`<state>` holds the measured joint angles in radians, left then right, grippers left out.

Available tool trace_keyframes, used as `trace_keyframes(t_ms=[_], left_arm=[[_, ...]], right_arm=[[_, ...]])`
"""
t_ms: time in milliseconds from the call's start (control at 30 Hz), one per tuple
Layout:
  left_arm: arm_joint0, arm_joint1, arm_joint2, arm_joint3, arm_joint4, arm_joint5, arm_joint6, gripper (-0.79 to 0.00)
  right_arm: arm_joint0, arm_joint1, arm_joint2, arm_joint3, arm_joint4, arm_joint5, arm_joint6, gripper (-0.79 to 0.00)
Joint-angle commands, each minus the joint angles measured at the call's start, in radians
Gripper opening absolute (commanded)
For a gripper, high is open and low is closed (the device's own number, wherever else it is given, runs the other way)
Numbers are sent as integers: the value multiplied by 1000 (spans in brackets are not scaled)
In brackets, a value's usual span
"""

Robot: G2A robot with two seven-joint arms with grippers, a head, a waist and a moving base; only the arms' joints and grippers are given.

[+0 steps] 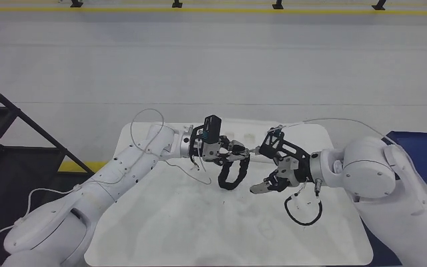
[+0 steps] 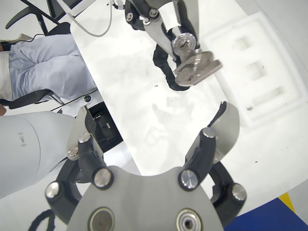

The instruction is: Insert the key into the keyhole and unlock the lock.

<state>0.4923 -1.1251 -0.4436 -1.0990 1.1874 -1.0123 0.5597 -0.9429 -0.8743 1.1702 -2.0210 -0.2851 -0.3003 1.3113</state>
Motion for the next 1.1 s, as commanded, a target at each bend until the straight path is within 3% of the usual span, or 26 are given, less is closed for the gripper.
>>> trace_keyframes(t_ms=[0,133,367,700,1067], left_arm=[[3,3,5,-4,-16,0,-15,-785],[2,5,10,-1,-44,0,-49,-785],[-9,-6,23,10,-95,0,-88,-785],[-31,-28,62,20,-127,0,-103,-785],[-63,-37,108,15,-74,0,-74,-785]], right_arm=[[0,2,13,-6,-45,-94,-50,0],[-27,9,21,-40,-180,-269,-138,0],[-76,20,31,-121,-320,-399,-206,0],[-75,19,-17,-118,-406,-401,-252,0],[-34,20,-48,-78,-371,-405,-243,0]])
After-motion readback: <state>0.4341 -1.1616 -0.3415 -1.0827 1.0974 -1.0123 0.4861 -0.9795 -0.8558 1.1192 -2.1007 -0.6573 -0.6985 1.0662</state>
